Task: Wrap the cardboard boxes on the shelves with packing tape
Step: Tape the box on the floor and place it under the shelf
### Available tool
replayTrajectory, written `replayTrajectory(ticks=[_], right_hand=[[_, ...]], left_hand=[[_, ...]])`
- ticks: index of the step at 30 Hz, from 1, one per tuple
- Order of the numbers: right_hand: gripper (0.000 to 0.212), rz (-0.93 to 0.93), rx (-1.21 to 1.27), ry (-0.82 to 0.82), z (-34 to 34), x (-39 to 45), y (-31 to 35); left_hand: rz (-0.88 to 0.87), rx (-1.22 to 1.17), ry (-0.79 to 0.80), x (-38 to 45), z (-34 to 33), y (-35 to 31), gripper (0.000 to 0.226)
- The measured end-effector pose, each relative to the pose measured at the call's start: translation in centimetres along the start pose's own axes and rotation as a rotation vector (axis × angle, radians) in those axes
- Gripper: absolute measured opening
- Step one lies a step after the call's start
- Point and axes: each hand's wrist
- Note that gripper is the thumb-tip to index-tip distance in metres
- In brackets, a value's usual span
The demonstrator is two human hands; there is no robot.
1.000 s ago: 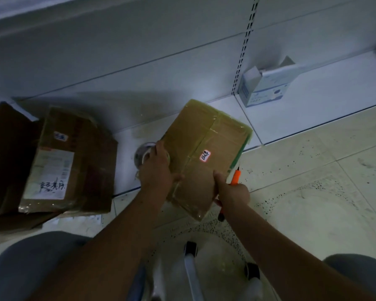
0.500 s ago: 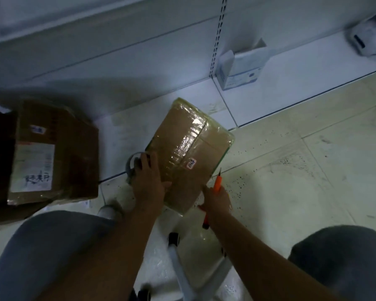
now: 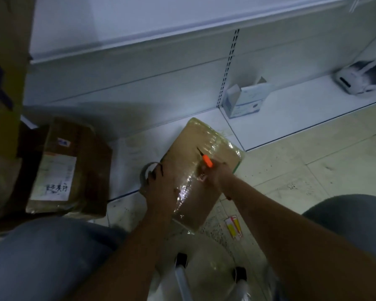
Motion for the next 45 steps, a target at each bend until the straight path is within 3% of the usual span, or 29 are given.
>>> replayTrajectory(ticks=[2,4,6,9,13,15,18,21,24,29,34,39,42,45], right_hand=[[0.031,0.056,0.180,0.000,-0.3,0.1,1.4],[0.023,0.084,0.394,-0.072,-0.1,0.5,2.3],[0.016,0.018,0.591,-0.115,0.6,0.9,2.5],[0.022,-0.027,0.634,-0.074,2.3,0.8,0.6],[0.021,-0.057,0.738,-0.039,4.2,1.0,-0.3],[0.022,-0.026,0.722,-0.083,4.7,1.7,-0.1],[0.020,0.113,0.550,-0.186,4.4,2.8,0.0],[0.019,0.173,0.672,-0.099,3.9,2.7,0.5],[0.019,0.172,0.644,-0.067,3.4,3.2,0.6],[0.014,0.010,0.651,-0.059,3.2,4.3,0.2],[0.017,0.118,0.691,-0.190,3.5,5.6,1.7],[0.012,0.212,0.597,-0.300,4.5,7.2,3.2],[0.012,0.236,0.514,-0.334,5.6,8.7,3.6],[0.015,0.217,0.457,-0.283,6.7,9.0,4.5]], left_hand=[[-0.002,-0.094,-0.117,-0.2,2.7,-1.8,0.077],[-0.036,-0.380,-0.196,1.0,5.6,-3.8,0.066],[-0.122,-0.805,-0.050,2.8,7.8,-5.0,0.055],[0.011,-1.267,0.269,5.1,7.0,-5.7,0.035],[0.118,-1.250,0.256,6.0,4.3,-7.1,0.019],[0.087,-1.164,0.270,5.7,3.3,-7.5,0.006],[-0.008,-1.082,0.295,5.4,2.4,-7.6,0.017],[-0.090,-0.995,0.245,5.8,2.3,-8.0,0.024],[-0.151,-0.972,0.248,6.3,2.0,-7.8,0.026],[-0.163,-0.938,0.258,6.5,1.9,-7.5,0.059],[-0.029,-0.956,0.203,6.5,2.8,-7.4,0.086],[-0.187,-0.755,0.080,6.8,2.7,-7.1,0.035],[-0.231,-0.616,-0.039,7.4,1.9,-6.1,0.036],[-0.234,-0.712,0.090,7.1,2.3,-6.0,0.032]])
Point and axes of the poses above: each hand's wrist, its own x-axis towards the middle knuckle, its own z-axis out of the back of the hand, y = z × x, and after that the axes turned 10 degrees about x, right-handed
